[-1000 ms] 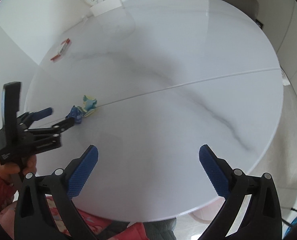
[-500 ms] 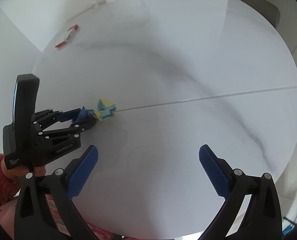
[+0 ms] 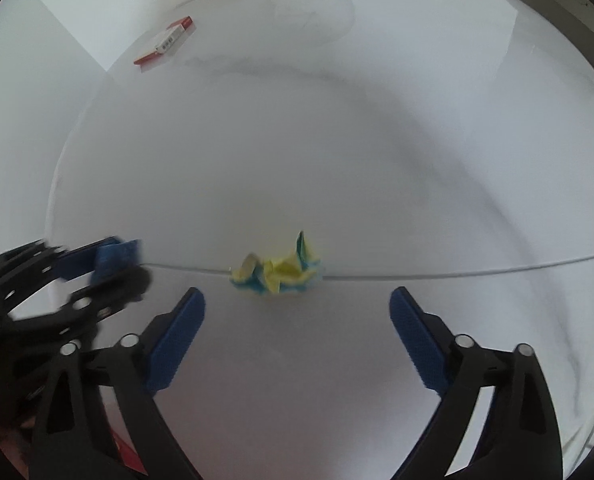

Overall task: Collect trash
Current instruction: 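Grasp the blue crumpled cloth with the left gripper while the right gripper grasps yellow-blue paper, then carry the blue cloth and yellow-blue paper over the white bin and release both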

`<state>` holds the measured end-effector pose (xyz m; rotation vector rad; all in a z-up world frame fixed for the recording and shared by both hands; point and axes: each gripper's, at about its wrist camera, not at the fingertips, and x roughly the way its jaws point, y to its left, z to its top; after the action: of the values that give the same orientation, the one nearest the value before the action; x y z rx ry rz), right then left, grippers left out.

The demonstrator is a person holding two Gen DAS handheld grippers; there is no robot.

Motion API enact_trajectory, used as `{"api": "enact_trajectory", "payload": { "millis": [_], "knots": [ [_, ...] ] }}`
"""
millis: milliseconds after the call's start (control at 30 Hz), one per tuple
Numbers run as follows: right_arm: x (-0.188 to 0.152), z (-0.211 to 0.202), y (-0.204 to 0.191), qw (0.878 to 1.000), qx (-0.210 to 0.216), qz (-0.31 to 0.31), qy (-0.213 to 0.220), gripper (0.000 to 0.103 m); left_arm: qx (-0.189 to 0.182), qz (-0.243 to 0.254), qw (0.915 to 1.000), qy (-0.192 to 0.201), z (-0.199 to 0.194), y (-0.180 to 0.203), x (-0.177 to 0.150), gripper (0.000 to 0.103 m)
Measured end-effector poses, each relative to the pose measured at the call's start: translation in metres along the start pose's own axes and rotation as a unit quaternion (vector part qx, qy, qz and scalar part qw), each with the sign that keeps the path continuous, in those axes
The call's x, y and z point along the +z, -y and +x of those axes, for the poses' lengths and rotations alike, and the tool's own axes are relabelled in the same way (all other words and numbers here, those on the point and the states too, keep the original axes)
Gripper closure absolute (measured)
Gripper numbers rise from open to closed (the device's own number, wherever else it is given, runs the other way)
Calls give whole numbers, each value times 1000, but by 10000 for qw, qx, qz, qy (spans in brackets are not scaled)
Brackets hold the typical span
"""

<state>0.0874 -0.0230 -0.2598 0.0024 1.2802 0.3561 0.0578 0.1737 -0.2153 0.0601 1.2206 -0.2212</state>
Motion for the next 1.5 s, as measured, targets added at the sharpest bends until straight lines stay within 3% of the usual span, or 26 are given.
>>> {"api": "enact_trajectory", "payload": {
  "millis": [333, 533, 733, 900, 967, 1133, 1267, 1400, 1500],
  "knots": [
    [6, 19, -14, 9990, -97, -375, -211, 47, 158, -245, 9996, 65, -13, -17, -6, 67],
    [1, 10, -10, 9987, -156, -479, -84, 51, 224, -226, 9994, 113, -20, -11, -12, 67],
    [-18, -25, 23, 9997, -110, -102, 199, 51, 116, 81, 9998, 162, -24, 16, -6, 67],
    [-65, -78, 78, 9971, -292, 477, 510, 51, -194, 655, 9973, 255, -32, 70, -2, 67],
    [-98, -104, 108, 9932, -502, 839, 637, 51, -379, 982, 9941, 276, -35, 103, -4, 67],
    [-186, -154, 175, 9746, -946, 1856, 822, 51, -883, 1858, 9783, 237, -40, 193, -16, 67],
    [-264, -184, 225, 9470, -1198, 2830, 933, 51, -1278, 2619, 9565, 124, -43, 270, -39, 67],
    [-317, -198, 249, 9233, -1354, 3458, 983, 51, -1593, 3279, 9311, -153, -36, 344, -72, 67],
    [-346, -199, 257, 9110, -1465, 3733, 963, 51, -1740, 3531, 9181, -474, -20, 385, -95, 67]
  ]
}}
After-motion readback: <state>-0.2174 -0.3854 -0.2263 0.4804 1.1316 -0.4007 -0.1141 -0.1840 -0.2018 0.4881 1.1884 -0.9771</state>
